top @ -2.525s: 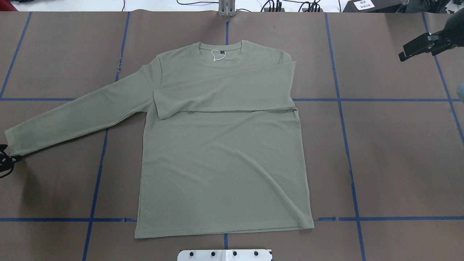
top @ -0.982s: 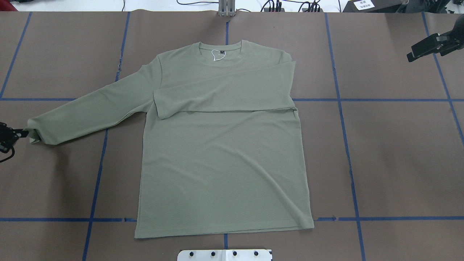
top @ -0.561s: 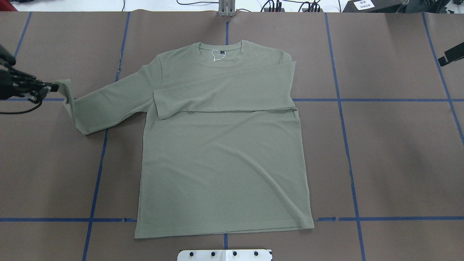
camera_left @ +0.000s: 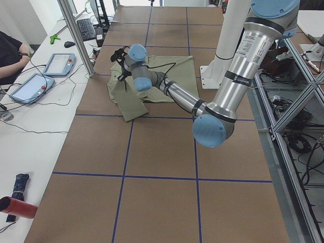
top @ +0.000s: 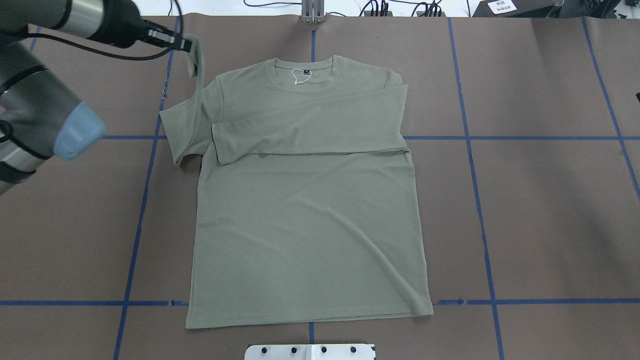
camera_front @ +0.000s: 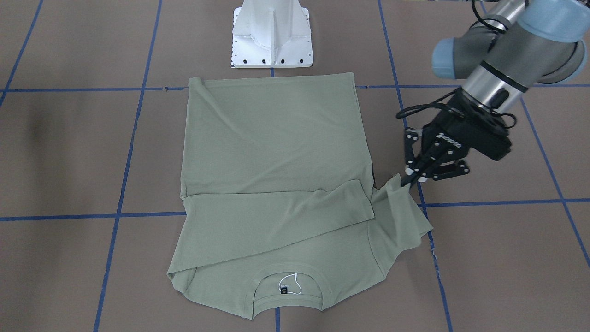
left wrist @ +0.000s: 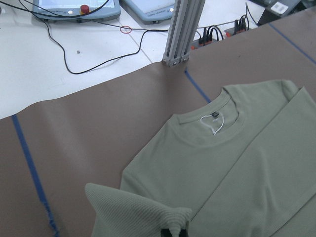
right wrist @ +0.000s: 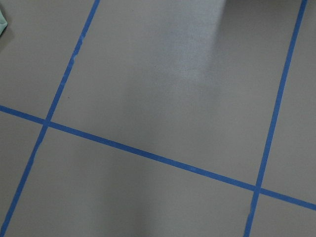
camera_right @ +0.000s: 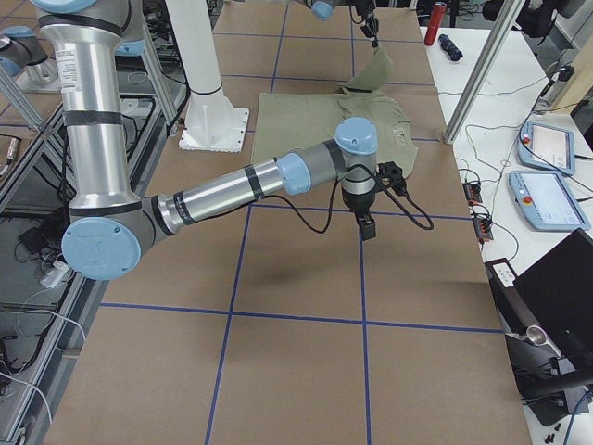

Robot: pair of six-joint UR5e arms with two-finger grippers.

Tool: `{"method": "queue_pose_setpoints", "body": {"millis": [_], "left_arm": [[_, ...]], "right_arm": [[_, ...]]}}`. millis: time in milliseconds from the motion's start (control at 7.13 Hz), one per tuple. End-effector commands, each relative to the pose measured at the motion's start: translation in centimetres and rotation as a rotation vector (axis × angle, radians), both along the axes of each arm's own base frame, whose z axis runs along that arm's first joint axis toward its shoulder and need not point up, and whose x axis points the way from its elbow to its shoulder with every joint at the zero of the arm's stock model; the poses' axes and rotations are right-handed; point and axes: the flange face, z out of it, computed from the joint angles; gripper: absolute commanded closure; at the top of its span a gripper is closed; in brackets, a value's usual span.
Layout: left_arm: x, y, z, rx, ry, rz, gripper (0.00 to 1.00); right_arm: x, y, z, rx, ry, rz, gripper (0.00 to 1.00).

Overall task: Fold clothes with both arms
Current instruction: 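Fold the sleeve with the left gripper across the shirt toward the right side seam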

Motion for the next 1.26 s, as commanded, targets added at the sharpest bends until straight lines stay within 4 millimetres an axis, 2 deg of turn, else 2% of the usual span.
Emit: {"method": "queue_pose_setpoints", "body": {"millis": [0,140,281,421,701,842,982,1122], "left_arm": [[10.4,-0.3,-9.9,-0.111,0.075,-0.033,1.00],[16.4,-0.4,-12.3,-0.123,0.059,-0.058,1.00],[21.1,1.6,-12.7,-0.113,0.044,-0.047,1.00],[24.9,4.8,-12.8,-0.093,0.043,-0.042,1.00],[31.3,7.5,-11.1,-0.049,0.053,-0.026,1.00],[33.8,8.3,-10.9,-0.037,0.060,-0.029,0.49],[36.1,10.4,-11.2,-0.039,0.081,-0.018,0.00],[37.2,11.9,-11.9,-0.048,0.091,-0.041,0.00]], "right_arm": [[0.2,0.2,0.4,-0.003,0.001,0.001,0.00],[0.2,0.3,0.5,-0.005,0.000,0.001,0.00],[0.2,0.5,0.9,-0.010,0.002,0.001,0.00],[0.3,0.6,1.0,-0.010,0.004,0.002,0.00],[0.3,0.6,1.0,-0.012,0.003,0.004,0.00],[0.3,0.7,1.1,-0.018,0.004,0.009,0.00],[0.3,0.7,1.0,-0.018,0.004,0.012,0.00],[0.3,0.7,0.9,-0.017,0.003,0.014,0.00]]}}
